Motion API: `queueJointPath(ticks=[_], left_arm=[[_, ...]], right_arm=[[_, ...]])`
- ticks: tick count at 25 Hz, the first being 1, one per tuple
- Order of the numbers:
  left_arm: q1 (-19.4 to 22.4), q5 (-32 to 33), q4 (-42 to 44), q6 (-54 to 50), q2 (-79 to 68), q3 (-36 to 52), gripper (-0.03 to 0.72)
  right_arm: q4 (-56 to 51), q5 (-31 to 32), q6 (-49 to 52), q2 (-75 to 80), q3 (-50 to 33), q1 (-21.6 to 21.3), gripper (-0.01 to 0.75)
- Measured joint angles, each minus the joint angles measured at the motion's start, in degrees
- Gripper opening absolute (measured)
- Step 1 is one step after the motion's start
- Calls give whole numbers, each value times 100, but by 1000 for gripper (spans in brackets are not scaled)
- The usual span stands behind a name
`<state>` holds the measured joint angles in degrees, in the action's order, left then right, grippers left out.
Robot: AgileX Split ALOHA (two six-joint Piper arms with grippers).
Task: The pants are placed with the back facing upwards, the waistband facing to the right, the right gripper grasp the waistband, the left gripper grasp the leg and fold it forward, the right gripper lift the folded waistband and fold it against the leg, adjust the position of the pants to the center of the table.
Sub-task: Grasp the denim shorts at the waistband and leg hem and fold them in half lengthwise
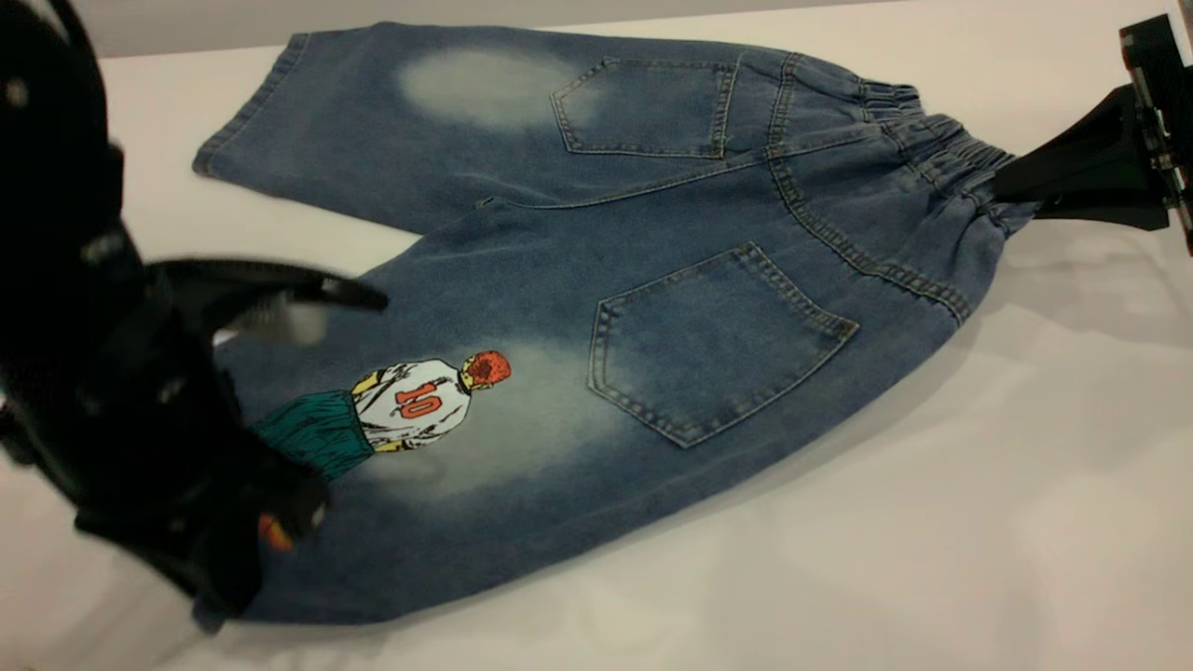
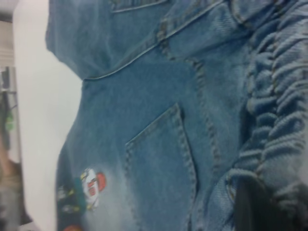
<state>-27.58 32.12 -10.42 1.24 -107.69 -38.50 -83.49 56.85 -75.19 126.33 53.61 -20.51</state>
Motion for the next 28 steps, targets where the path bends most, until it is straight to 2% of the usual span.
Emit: queueJointPath(ticks=[12, 22, 28], left_arm=[[0, 829, 186, 175, 1185, -895, 79], [5, 759, 691, 113, 1710, -1629, 79], [5, 214, 950, -3, 1704, -2015, 79]], right_arm=[[-161, -340, 11, -355, 0, 0, 43], [-246, -94, 188, -392, 510, 0, 43], [-240, 19, 399, -392, 944, 0, 43]])
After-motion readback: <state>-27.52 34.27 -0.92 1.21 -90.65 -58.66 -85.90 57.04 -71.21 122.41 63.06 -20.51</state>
